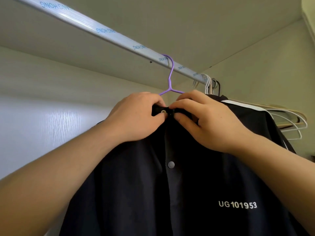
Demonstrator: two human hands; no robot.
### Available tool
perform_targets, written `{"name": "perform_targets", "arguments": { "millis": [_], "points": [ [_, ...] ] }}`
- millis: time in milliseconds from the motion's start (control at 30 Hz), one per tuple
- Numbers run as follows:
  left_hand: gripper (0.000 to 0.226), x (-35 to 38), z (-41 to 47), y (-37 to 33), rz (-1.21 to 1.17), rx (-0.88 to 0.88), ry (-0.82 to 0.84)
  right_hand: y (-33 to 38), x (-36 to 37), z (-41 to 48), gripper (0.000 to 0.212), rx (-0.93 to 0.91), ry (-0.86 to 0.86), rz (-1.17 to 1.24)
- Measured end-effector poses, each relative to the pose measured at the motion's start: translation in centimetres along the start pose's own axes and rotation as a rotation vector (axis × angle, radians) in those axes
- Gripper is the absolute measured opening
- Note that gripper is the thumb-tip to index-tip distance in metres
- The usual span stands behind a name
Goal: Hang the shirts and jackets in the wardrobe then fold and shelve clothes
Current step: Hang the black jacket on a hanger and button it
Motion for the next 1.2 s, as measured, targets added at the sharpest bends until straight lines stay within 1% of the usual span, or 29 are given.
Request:
{"name": "perform_targets", "arguments": {
  "millis": [67,200,267,300,367,433,500,600,633,700,800,867,1033,1133,1200],
  "points": [
    [0.011,0.4,0.3,0.4,-0.02,0.009,0.048,-0.1,0.3,0.6,0.03,0.008,0.031,0.017],
    [0.016,0.8,0.7,0.8,0.004,0.019,0.098,0.0,0.5,1.8,0.029,0.034,0.071,0.015],
    [0.016,0.8,0.8,1.3,-0.027,0.003,0.127,0.4,0.5,2.1,0.026,0.023,0.08,-0.013],
    [0.012,0.9,0.8,1.5,-0.082,-0.018,0.161,0.5,0.6,2.3,0.026,0.015,0.087,-0.034],
    [0.003,1.2,0.5,2.1,-0.266,-0.089,0.246,0.8,0.9,2.5,0.023,0.0,0.094,-0.084],
    [0.008,1.4,0.2,2.4,-0.457,-0.145,0.305,0.9,0.9,2.9,0.02,-0.003,0.081,-0.113],
    [0.014,1.0,0.2,2.5,-0.566,-0.171,0.315,0.7,0.8,3.2,0.022,0.023,0.065,-0.094],
    [0.017,1.0,0.0,2.4,-0.705,-0.208,0.33,0.1,1.1,3.5,0.031,0.069,0.095,-0.073],
    [0.019,1.1,0.0,2.3,-0.712,-0.2,0.334,0.0,1.3,3.5,0.032,0.069,0.108,-0.087],
    [0.019,1.3,0.0,2.0,-0.636,-0.149,0.317,0.2,1.7,3.3,0.033,0.058,0.14,-0.119],
    [0.006,1.4,0.0,1.8,-0.561,-0.108,0.259,0.4,2.5,2.9,0.036,0.053,0.197,-0.141],
    [0.004,1.6,0.0,1.8,-0.565,-0.109,0.228,0.1,2.9,2.8,0.035,0.081,0.22,-0.128],
    [0.009,1.6,-0.2,1.9,-0.553,-0.107,0.16,-1.1,3.2,2.8,0.028,0.203,0.253,0.042],
    [0.007,1.7,-0.3,1.9,-0.561,-0.107,0.161,-1.5,3.1,2.7,0.022,0.248,0.264,0.134],
    [0.009,1.9,-0.3,1.9,-0.495,-0.102,0.16,-1.8,3.0,2.4,0.018,0.277,0.262,0.18]
  ]
}}
Point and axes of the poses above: each hand's wrist, its own z-axis towards the middle knuckle, its own x-axis out of the palm, y = z × x, the point moved 10 cm from there along z, towards the middle knuckle, and after that the axes turned 5 degrees about z, right-handed, at the moved point
